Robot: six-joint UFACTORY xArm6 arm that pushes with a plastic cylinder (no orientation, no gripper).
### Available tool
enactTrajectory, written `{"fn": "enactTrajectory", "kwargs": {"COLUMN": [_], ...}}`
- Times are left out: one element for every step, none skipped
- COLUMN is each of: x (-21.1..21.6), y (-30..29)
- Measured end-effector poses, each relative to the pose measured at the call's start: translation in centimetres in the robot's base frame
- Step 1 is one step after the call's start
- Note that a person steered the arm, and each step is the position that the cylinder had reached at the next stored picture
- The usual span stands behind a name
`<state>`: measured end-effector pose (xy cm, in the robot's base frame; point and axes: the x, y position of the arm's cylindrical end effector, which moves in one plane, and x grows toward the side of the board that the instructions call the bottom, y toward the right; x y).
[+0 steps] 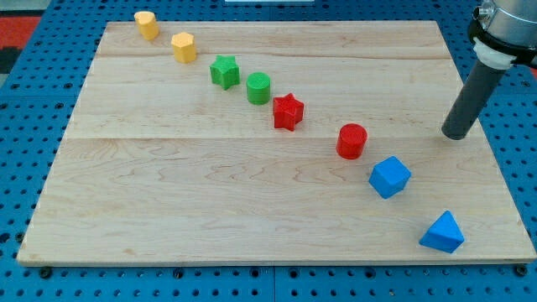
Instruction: Point your arm to the blue triangle
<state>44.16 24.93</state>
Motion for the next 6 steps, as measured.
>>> {"fn": "enactTrajectory", "kwargs": {"x": [0.0,-0.2,-0.2,-1.8,-0.1,4.6], "y": [0.0,-0.2,-0.1,-0.1,-1.2,3.8]}}
